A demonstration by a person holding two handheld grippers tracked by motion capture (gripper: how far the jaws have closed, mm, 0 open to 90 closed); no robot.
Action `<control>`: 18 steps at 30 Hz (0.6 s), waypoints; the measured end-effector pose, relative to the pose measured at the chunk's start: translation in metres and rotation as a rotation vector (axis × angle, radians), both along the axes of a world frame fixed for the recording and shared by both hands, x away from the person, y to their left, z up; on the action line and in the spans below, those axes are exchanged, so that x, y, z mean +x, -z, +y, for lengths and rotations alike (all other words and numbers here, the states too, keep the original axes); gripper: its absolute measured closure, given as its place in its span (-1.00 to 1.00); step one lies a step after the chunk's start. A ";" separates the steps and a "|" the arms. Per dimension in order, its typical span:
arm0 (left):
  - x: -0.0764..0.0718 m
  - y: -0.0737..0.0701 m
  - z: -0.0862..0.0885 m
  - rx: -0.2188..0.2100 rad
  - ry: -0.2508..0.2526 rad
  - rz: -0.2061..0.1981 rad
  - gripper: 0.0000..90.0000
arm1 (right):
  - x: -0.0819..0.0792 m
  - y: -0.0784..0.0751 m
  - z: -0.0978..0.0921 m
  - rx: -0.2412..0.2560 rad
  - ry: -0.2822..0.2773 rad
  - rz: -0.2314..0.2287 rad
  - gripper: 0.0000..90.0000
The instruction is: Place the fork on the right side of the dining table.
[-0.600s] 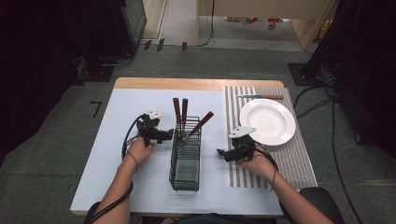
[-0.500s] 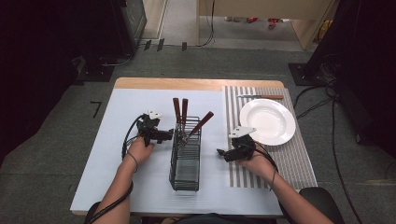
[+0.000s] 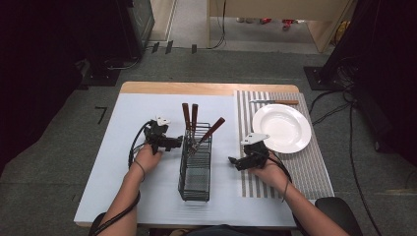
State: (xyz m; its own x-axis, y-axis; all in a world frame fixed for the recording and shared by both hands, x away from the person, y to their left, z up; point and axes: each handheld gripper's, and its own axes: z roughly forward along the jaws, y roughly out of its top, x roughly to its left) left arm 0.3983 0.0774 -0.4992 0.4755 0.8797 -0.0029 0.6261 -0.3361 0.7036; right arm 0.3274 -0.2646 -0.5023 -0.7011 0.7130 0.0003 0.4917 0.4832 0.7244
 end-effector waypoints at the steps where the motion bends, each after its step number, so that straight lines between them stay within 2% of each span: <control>1: 0.000 0.000 0.000 0.000 0.000 0.000 -0.96 | 0.000 0.000 0.000 0.000 0.000 -0.001 -0.82; 9: 0.000 0.000 0.000 0.001 0.000 0.001 -0.96 | 0.000 0.000 0.000 -0.001 0.002 0.001 -0.83; 16: 0.000 0.000 0.000 0.000 0.001 0.001 -0.96 | 0.001 -0.001 0.003 -0.009 0.019 0.019 -0.83; 18: 0.000 0.000 0.000 0.001 0.000 0.001 -0.96 | 0.002 -0.004 0.004 -0.028 0.023 0.040 -0.83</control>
State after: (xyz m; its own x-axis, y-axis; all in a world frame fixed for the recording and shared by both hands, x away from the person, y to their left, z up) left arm 0.3983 0.0775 -0.4991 0.4759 0.8795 -0.0027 0.6264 -0.3368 0.7030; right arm 0.3297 -0.2602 -0.4984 -0.6847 0.7288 0.0078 0.5310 0.4914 0.6904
